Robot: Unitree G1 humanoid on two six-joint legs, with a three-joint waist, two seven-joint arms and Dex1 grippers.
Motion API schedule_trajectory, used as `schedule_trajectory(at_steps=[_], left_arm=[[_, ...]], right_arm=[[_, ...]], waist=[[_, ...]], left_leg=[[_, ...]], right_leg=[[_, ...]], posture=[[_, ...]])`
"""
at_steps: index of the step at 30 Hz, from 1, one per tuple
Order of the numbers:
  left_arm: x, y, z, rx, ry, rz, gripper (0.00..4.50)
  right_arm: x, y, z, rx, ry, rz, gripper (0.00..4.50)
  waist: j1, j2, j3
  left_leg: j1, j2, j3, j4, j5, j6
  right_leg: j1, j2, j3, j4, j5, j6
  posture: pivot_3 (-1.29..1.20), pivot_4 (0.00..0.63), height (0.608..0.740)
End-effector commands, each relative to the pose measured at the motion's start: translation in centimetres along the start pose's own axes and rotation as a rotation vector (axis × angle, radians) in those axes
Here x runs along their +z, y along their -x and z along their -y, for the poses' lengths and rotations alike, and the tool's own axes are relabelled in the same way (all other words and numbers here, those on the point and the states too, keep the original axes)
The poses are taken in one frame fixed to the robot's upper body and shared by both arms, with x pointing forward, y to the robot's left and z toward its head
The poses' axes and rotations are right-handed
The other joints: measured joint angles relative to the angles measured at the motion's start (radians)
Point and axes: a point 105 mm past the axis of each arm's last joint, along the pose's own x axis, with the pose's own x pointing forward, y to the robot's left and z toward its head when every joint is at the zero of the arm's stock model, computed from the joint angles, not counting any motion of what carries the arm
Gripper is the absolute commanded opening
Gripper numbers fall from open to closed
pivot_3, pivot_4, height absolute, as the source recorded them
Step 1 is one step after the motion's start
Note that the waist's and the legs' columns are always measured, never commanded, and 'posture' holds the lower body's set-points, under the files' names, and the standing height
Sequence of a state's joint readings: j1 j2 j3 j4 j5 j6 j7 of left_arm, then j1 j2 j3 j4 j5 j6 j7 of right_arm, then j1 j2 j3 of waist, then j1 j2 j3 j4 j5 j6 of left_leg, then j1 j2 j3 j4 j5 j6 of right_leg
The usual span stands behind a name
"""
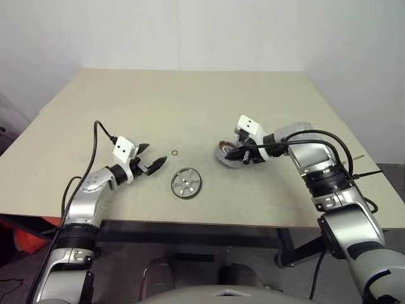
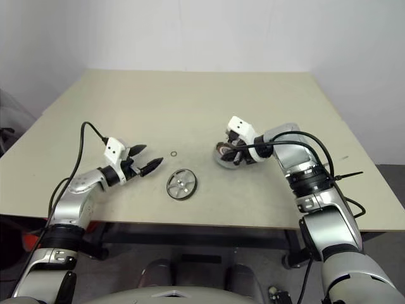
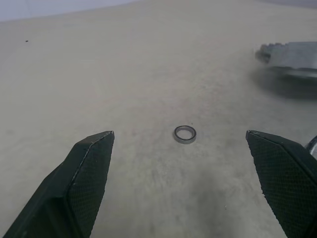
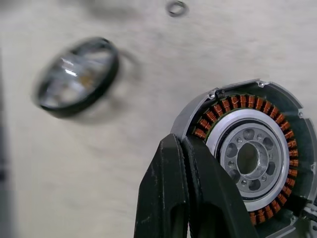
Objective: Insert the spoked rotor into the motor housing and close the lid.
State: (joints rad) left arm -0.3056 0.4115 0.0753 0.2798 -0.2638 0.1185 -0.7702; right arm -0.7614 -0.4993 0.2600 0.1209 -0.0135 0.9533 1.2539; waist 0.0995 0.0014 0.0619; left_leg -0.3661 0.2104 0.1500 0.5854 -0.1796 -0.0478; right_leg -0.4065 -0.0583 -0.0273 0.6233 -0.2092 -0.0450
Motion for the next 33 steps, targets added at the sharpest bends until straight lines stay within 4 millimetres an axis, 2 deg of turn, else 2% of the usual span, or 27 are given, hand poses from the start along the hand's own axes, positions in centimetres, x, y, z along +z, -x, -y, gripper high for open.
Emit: schedule_trajectory(at_steps=[1, 4, 10, 17, 22, 32, 33], left_arm=[[1.1, -0.1, -0.4, 0.006, -0.034, 0.032, 4.50], [1.1, -0.1, -0.5, 0.007, -0.039, 0.028, 4.50], [1.2, 0.1, -0.6, 0.012, -0.044, 0.028, 4.50], [0.7, 0.7, -0.3, 0.015, -0.041, 0.020, 4.50], [0.5, 0.8, 0.0, 0.014, -0.039, 0.017, 4.50], [0.6, 1.0, -0.2, 0.022, -0.042, 0.012, 4.50], [0.7, 1.0, -0.2, 0.022, -0.042, 0.011, 4.50]], right_arm=[[1.1, -0.3, -1.7, 0.006, -0.032, 0.025, 0.02], [0.6, -1.4, -2.1, -0.011, -0.079, 0.005, 0.02], [-0.1, -3.0, -0.4, -0.103, -0.155, -0.015, 0.02], [3.4, -3.3, -0.8, -0.066, -0.205, 0.065, 0.02], [4.7, -3.8, -0.6, -0.067, -0.259, 0.097, 0.02], [4.6, -5.5, -1.0, -0.074, -0.304, 0.096, 0.02], [4.6, -5.5, -1.0, -0.075, -0.311, 0.099, 0.20]], waist=[[0.001, 0.000, 0.000], [0.002, 0.000, 0.000], [0.000, 0.000, 0.000], [-0.005, 0.000, 0.000], [-0.003, 0.000, 0.000], [-0.003, 0.000, 0.000], [-0.003, 0.000, 0.000]], left_leg=[[0.000, 0.000, 0.000, 0.000, 0.000, 0.000], [0.001, -0.001, 0.000, -0.002, 0.001, -0.001], [0.002, -0.001, 0.000, -0.003, 0.002, -0.003], [0.008, -0.001, 0.000, -0.005, 0.003, -0.006], [0.009, -0.001, 0.000, -0.007, 0.005, -0.009], [0.005, -0.001, 0.000, -0.009, 0.005, -0.009], [0.005, -0.001, 0.000, -0.009, 0.005, -0.009]], right_leg=[[0.000, 0.000, 0.000, 0.000, 0.000, 0.000], [0.000, 0.000, 0.000, 0.000, 0.000, 0.000], [0.001, 0.000, 0.000, 0.000, 0.000, 0.000], [0.002, 0.000, 0.002, 0.000, -0.004, 0.007], [0.002, 0.000, 0.002, 0.000, -0.004, 0.007], [0.000, 0.001, 0.001, -0.001, 0.000, -0.001], [0.000, 0.001, 0.001, -0.001, 0.000, -0.001]], posture=[[0.00, 0.000, 0.740], [0.00, 0.000, 0.740], [0.00, 0.000, 0.740], [0.00, 0.000, 0.740], [0.00, 0.000, 0.740], [0.00, 0.000, 0.740], [0.00, 0.000, 0.740]])
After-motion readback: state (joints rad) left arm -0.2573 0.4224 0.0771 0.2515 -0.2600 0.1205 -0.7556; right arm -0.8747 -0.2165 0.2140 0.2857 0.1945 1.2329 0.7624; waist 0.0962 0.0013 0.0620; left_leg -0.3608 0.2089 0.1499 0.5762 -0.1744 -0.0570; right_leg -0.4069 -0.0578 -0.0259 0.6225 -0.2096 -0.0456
